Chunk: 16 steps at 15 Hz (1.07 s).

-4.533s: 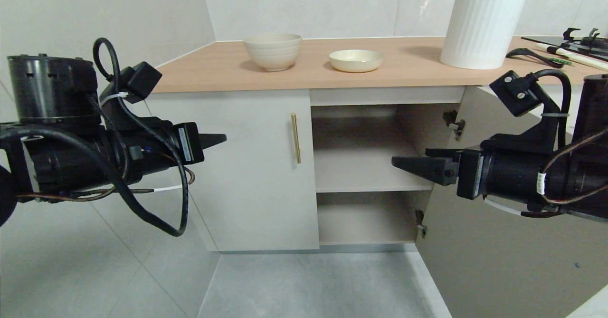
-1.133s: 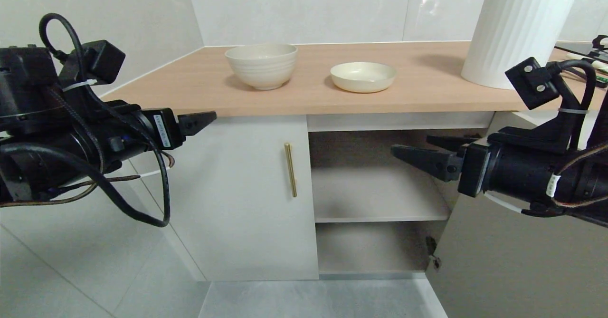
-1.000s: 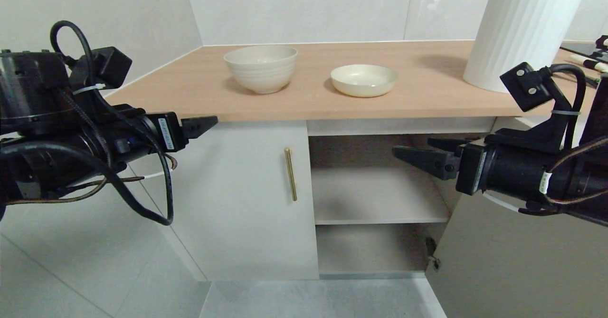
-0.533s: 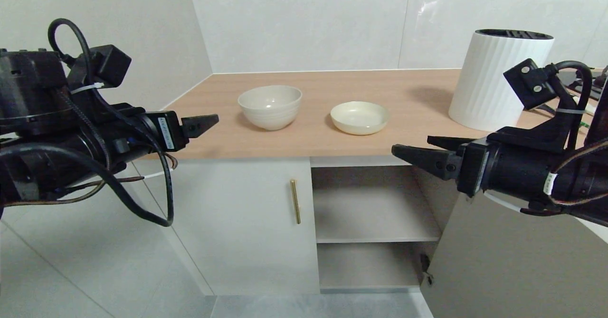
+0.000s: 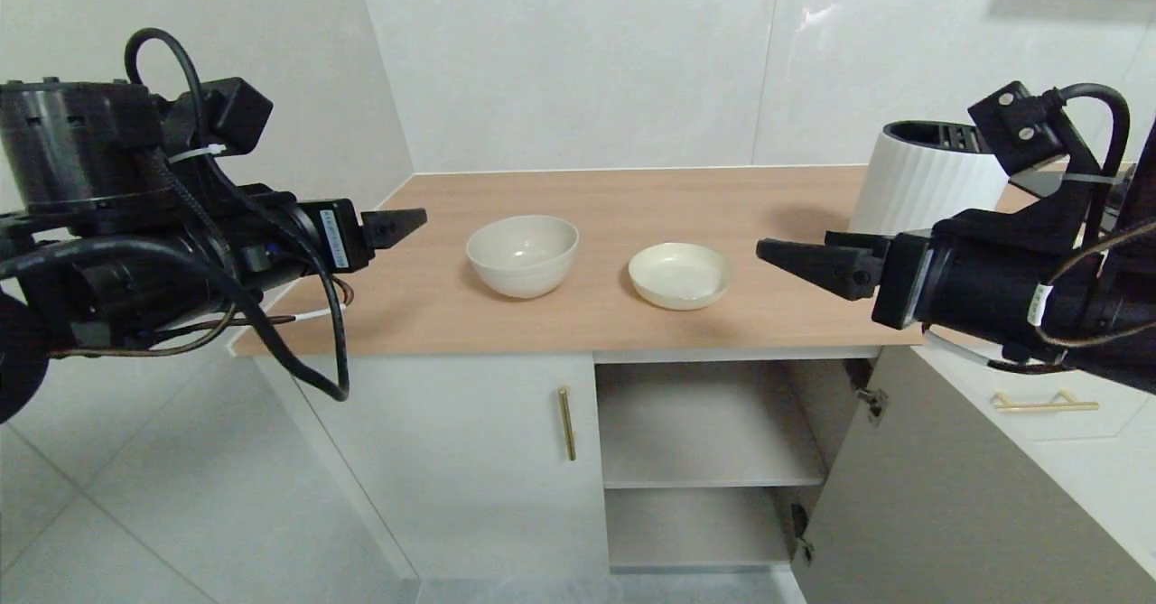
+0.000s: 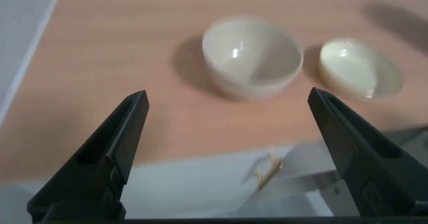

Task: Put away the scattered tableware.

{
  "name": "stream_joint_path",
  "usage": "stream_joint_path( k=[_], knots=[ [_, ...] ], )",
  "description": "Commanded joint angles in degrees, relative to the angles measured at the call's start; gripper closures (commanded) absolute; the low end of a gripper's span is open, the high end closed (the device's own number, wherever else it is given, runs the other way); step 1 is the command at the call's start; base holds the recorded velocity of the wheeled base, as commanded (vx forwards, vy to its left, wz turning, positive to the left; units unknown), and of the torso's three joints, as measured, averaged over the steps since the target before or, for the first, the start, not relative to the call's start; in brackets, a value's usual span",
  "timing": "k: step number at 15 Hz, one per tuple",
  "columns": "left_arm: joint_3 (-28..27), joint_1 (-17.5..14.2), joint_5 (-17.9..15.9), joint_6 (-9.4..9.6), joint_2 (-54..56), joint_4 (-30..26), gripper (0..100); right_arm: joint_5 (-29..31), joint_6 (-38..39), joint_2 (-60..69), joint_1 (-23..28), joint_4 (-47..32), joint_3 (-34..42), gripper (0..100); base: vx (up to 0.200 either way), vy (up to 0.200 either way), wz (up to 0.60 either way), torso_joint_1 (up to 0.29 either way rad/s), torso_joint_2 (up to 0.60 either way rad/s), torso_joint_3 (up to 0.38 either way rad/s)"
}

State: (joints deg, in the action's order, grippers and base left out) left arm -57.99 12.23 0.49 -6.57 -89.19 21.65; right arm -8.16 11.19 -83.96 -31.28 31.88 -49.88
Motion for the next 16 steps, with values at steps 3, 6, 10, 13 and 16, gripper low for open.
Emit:
stream_joint_path(
  k=[3, 6, 10, 13, 16],
  knots=[
    [-26.9, 0.0, 0.0, -1.08, -12.5, -23.8, 0, 0.3, 0.0, -13.2, 5.4, -6.1, -19.9, 0, 0.000, 0.000, 0.00, 0.129, -0.34, -0.206],
    [-37.5, -0.5, 0.1, -2.31, -18.7, -32.2, 0, 7.9, -0.7, -19.5, 5.5, -17.2, -29.5, 0, 0.000, 0.000, 0.00, 0.026, -0.05, -0.034],
    [-41.9, -1.5, 0.3, -2.39, -25.2, -36.7, 0, 13.1, -1.8, -23.2, 5.5, -24.5, -34.5, 0, 0.000, 0.000, 0.00, 0.000, 0.00, 0.000],
    [-43.0, -1.6, 2.1, -2.31, -28.8, -36.7, 0, 13.1, -1.7, -23.2, 5.5, -24.4, -34.4, 0, 0.000, 0.000, 0.00, 0.000, 0.00, 0.000],
    [-47.8, -0.1, 6.9, -2.04, -35.1, -36.8, 0, 13.7, -1.6, -22.9, 5.5, -24.3, -34.2, 0, 0.000, 0.000, 0.00, 0.000, 0.00, 0.000]
  ],
)
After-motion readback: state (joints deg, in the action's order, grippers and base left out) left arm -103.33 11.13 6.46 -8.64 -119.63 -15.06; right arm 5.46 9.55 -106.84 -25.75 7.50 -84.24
